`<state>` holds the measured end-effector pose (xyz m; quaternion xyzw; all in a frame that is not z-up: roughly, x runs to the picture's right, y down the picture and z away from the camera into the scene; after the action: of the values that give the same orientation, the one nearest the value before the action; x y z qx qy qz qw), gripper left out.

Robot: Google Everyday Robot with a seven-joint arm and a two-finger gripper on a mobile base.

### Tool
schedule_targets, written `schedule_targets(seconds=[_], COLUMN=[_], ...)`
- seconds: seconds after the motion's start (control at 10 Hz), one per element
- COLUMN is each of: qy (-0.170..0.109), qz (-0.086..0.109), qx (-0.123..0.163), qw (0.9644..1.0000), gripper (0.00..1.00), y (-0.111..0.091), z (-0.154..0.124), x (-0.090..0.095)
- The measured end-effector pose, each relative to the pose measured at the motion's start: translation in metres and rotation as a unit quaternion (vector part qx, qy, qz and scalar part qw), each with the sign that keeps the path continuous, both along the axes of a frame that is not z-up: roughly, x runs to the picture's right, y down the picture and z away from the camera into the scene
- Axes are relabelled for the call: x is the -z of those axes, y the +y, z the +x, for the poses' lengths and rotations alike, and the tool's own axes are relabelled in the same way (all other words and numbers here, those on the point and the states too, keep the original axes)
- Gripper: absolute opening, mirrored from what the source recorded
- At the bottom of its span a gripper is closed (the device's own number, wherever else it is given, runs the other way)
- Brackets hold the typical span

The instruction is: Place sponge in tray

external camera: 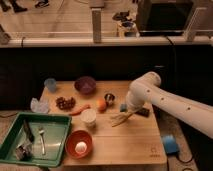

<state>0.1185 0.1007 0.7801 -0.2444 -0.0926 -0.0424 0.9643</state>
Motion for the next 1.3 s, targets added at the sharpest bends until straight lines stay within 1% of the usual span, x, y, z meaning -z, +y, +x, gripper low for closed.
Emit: schedule_targets(seconds=[0.1,0.2,0.3,0.5,0.7,0.8,0.9,1.1,1.3], qy=[-0.005,-0.01,-0.019,-0.044,-0.081,-0.101,-0.113,-0.152,-0.188], qz=[0.001,0.002,0.006,0.017,0.031,0.04,0.046,0.062,0.069], qx=[0.005,0.016,0.029,0.061,0.107,0.132,0.147,0.191,0.226], qw=[1.0,0.9998,0.9994,0.997,0.9905,0.9854,0.9815,0.9678,0.9535], gripper=[0.0,0.0,0.0,0.0,0.0,0.0,0.0,0.0,0.0], y=[-0.007,-0.008,-0.006,-0.001,0.006,0.01,0.012,0.017,0.024], z=[-0.008,-0.011,-0.017,-0.047,-0.098,-0.129,-0.148,-0.204,-0.249], x=[-0.001,0.0,0.005,0.021,0.045,0.057,0.066,0.09,0.109])
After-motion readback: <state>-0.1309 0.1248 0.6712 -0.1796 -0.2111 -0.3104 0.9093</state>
